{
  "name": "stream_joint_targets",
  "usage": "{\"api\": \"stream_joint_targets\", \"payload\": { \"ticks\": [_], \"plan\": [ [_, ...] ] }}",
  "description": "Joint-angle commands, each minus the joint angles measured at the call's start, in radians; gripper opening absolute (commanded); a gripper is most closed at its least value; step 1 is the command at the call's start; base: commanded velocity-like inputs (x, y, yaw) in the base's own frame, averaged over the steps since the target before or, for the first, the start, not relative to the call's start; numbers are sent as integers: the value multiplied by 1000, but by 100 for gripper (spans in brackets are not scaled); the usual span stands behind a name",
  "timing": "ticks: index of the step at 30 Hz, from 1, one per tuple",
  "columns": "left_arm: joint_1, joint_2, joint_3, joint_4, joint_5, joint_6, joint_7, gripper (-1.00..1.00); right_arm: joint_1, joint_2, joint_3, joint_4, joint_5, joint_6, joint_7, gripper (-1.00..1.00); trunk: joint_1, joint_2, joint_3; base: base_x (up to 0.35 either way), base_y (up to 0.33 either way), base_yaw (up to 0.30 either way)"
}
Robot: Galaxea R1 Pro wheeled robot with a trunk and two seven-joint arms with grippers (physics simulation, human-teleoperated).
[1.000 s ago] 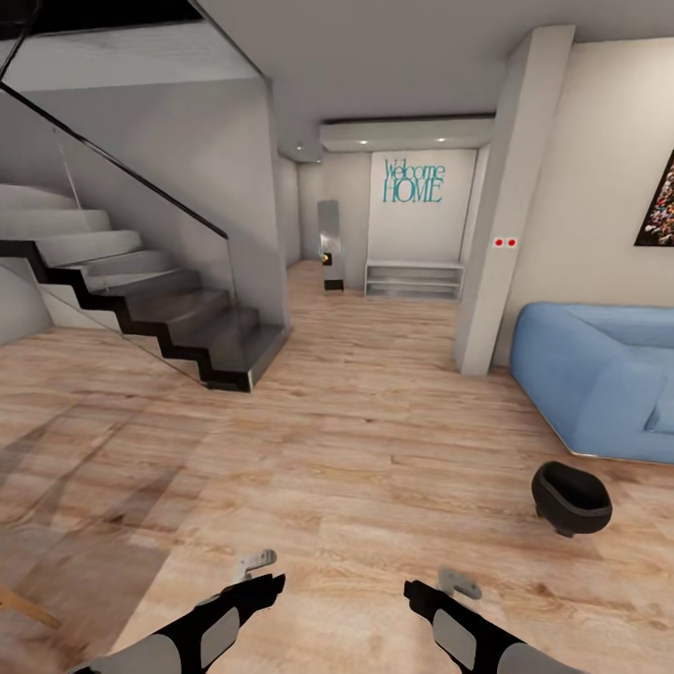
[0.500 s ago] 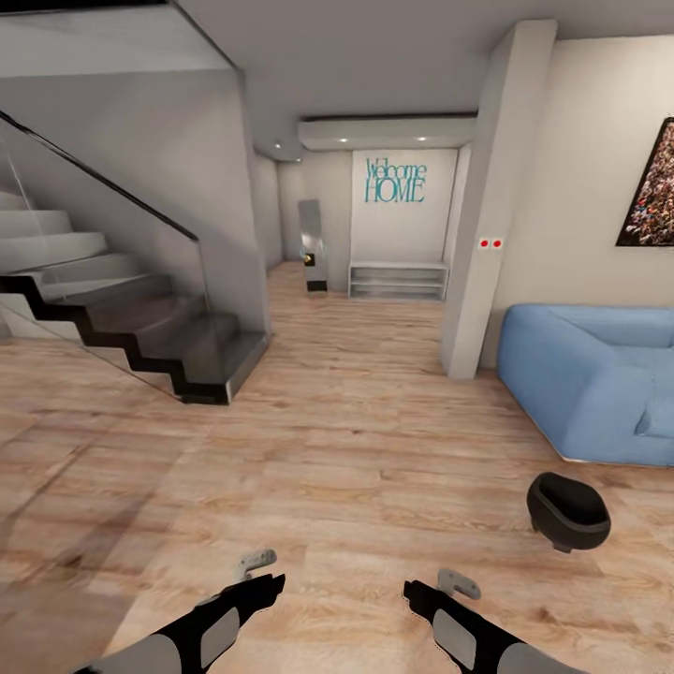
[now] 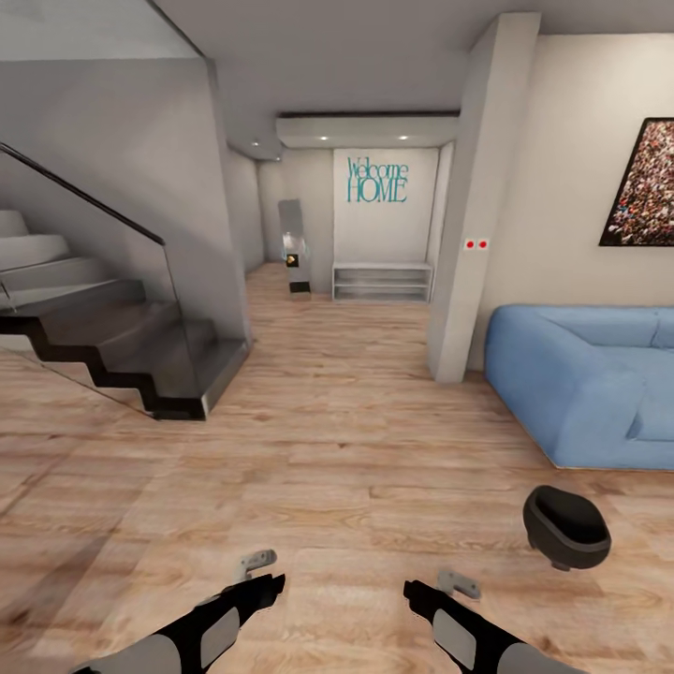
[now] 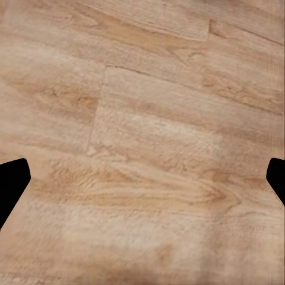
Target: Place each of the two pumpkins and all three candles from the living room inside a cabinet in the living room (use any cabinet), then make sure every cabinet is closed, and position the cauldron so it is next to a table in the living room.
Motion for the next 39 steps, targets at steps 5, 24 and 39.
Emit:
{"api": "stream_joint_targets", "payload": {
  "ticks": [5,24,39],
  "plan": [
    [-1,0,-8,1,10,-4,-2,100,-1,0,8,-1,-11,-5,-5,100,1,-1,-1,337,0,0],
    [-1,1,-8,1,11,-4,-2,100,-1,0,10,-1,-8,-11,-6,100,1,-1,-1,337,0,0],
    [-1,1,-8,1,11,-4,-2,100,-1,0,9,-1,-9,-12,-6,100,1,-1,-1,337,0,0]
  ]
}}
